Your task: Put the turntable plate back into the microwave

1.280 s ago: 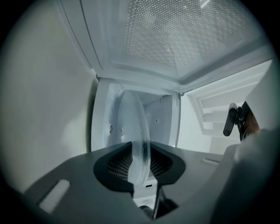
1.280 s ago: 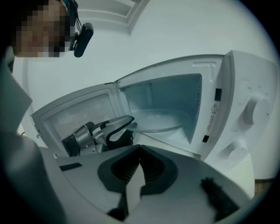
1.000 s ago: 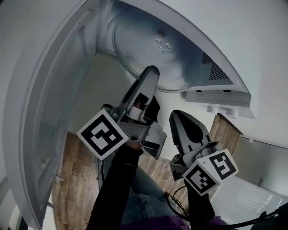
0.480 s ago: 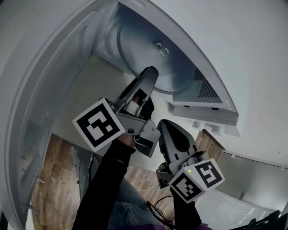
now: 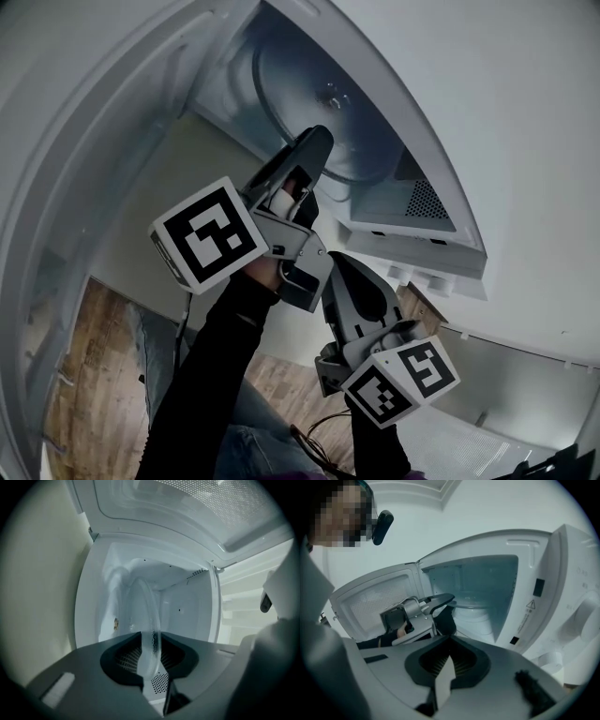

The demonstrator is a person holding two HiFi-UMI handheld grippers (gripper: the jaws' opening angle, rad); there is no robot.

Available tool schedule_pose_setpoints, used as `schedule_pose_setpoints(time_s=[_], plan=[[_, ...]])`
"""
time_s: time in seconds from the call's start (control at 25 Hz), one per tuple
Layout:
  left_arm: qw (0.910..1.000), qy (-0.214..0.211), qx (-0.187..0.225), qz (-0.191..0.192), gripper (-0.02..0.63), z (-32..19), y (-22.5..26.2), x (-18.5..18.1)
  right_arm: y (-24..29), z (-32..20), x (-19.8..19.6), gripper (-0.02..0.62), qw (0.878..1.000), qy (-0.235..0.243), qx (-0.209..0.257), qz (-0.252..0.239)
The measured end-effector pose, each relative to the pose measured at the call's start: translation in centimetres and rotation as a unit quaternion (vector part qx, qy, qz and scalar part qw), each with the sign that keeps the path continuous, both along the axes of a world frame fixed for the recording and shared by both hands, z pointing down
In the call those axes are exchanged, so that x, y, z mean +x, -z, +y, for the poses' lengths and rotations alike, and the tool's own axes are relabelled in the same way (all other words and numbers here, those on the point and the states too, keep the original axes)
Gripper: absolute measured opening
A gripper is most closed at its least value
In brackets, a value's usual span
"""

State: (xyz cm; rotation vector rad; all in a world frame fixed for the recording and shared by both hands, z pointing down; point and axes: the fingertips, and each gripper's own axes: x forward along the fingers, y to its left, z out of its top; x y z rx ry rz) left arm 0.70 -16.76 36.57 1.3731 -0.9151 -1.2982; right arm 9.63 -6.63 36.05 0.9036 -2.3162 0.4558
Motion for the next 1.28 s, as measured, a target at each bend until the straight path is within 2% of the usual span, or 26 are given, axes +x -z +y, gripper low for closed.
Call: schedule_pose_setpoints(time_s=[0.72, 1.28], plan=[[0.9999, -0.007, -0.012, -0.003, 0.097, -0.10, -0.30, 0.31, -0.35, 0.08, 0.14, 0.009, 1.000, -0.001, 0.006, 0.002], [0.9991, -0.019, -0.022, -0.029, 0.095, -0.14, -0.26, 0.36, -0.56, -0.54, -0.10, 0.009, 1.000, -0.009, 0.011, -0.002]])
